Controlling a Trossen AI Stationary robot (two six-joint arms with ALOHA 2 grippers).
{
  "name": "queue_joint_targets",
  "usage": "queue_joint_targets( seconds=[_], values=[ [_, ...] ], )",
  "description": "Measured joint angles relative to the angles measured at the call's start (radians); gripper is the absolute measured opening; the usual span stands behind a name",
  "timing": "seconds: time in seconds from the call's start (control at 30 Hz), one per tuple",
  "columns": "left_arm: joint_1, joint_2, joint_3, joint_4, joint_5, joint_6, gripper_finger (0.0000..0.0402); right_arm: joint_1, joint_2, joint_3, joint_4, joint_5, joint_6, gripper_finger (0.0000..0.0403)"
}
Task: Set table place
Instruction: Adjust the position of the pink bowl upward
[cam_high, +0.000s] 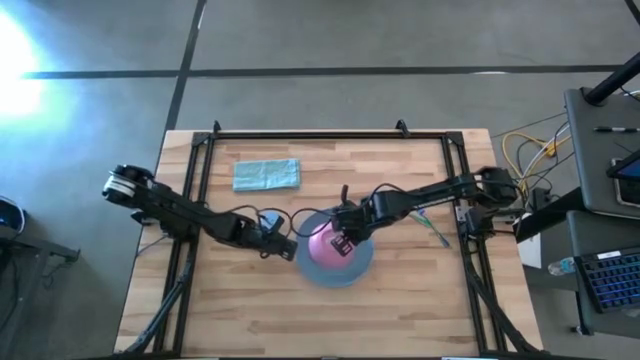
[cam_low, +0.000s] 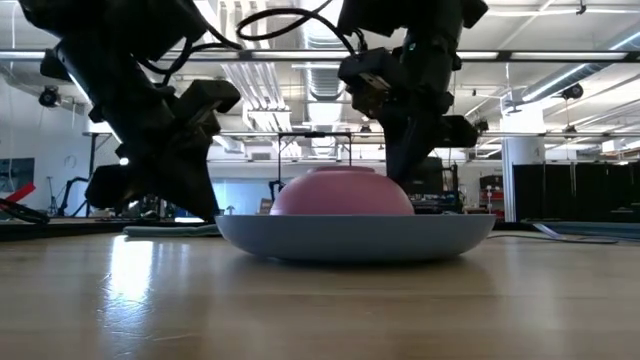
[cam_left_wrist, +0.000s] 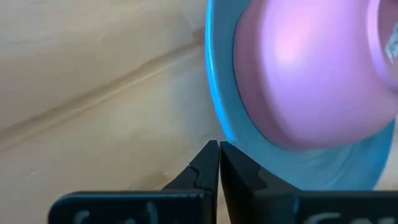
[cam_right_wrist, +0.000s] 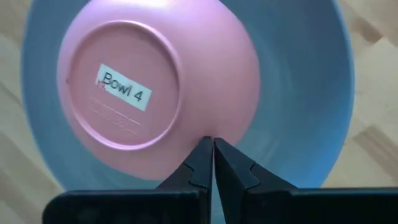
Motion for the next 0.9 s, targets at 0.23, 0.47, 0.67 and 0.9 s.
queue_joint_targets(
  seconds=[0.23, 0.47, 0.67, 0.9],
  values=[
    [0.000, 0.068, 0.007, 0.047, 0.037, -0.002, 0.0000, 0.001, 0.068, 0.001, 0.015, -0.068, -0.007, 0.0009],
    [0.001, 0.079, 0.008, 0.075, 0.051, -0.001, 0.0000, 0.000, 0.077, 0.007, 0.071, -0.097, -0.020, 0.0009],
    [0.003, 0.081, 0.007, 0.079, 0.049, -0.001, 0.0000, 0.001, 0.088, 0.014, 0.110, -0.122, -0.015, 0.0009],
    [0.004, 0.081, 0.006, 0.086, 0.048, -0.001, 0.0000, 0.013, 0.123, 0.015, 0.125, -0.157, -0.023, 0.0009]
  ],
)
